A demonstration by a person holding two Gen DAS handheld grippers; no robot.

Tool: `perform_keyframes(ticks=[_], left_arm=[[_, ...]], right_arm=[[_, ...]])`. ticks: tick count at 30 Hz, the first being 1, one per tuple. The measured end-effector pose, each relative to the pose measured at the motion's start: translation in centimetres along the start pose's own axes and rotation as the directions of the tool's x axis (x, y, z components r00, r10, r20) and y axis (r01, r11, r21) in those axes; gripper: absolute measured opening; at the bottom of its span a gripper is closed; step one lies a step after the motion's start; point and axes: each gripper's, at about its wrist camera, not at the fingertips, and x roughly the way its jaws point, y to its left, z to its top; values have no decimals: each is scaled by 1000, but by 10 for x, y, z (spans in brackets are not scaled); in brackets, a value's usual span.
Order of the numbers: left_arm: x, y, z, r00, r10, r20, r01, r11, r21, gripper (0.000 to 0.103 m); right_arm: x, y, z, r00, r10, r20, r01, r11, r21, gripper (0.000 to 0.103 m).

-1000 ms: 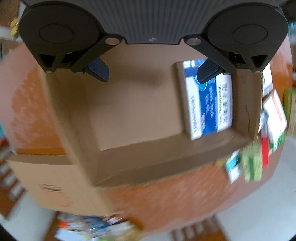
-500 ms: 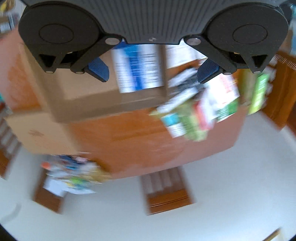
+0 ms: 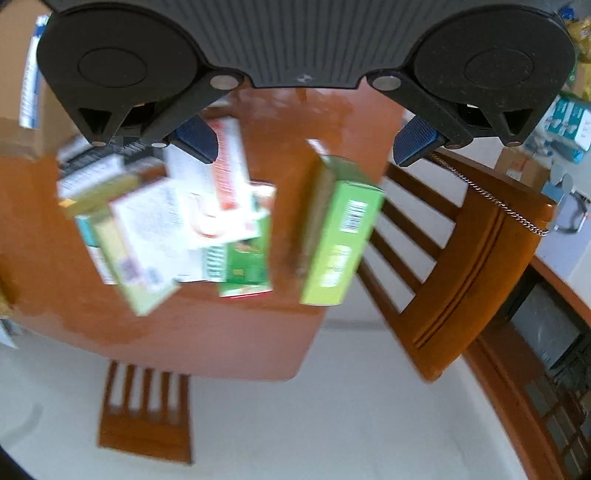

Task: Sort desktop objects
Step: 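Withdraw the right gripper from the cardboard box back toward the table, then move the right gripper down onto the green bear-printed cough granule box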

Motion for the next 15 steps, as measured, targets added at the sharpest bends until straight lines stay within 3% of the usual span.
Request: perform_keyframes(ticks=[7, 15], left_arm=[[4, 21, -7, 1000, -1, 1, 1, 999, -39, 103], [11, 33, -9, 1000, 11, -9, -12, 998, -65, 103]], right_arm=[[49, 32, 48, 997, -43, -62, 43, 999, -5, 103], [98, 48, 67, 988, -78, -133, 78, 997, -6, 101]])
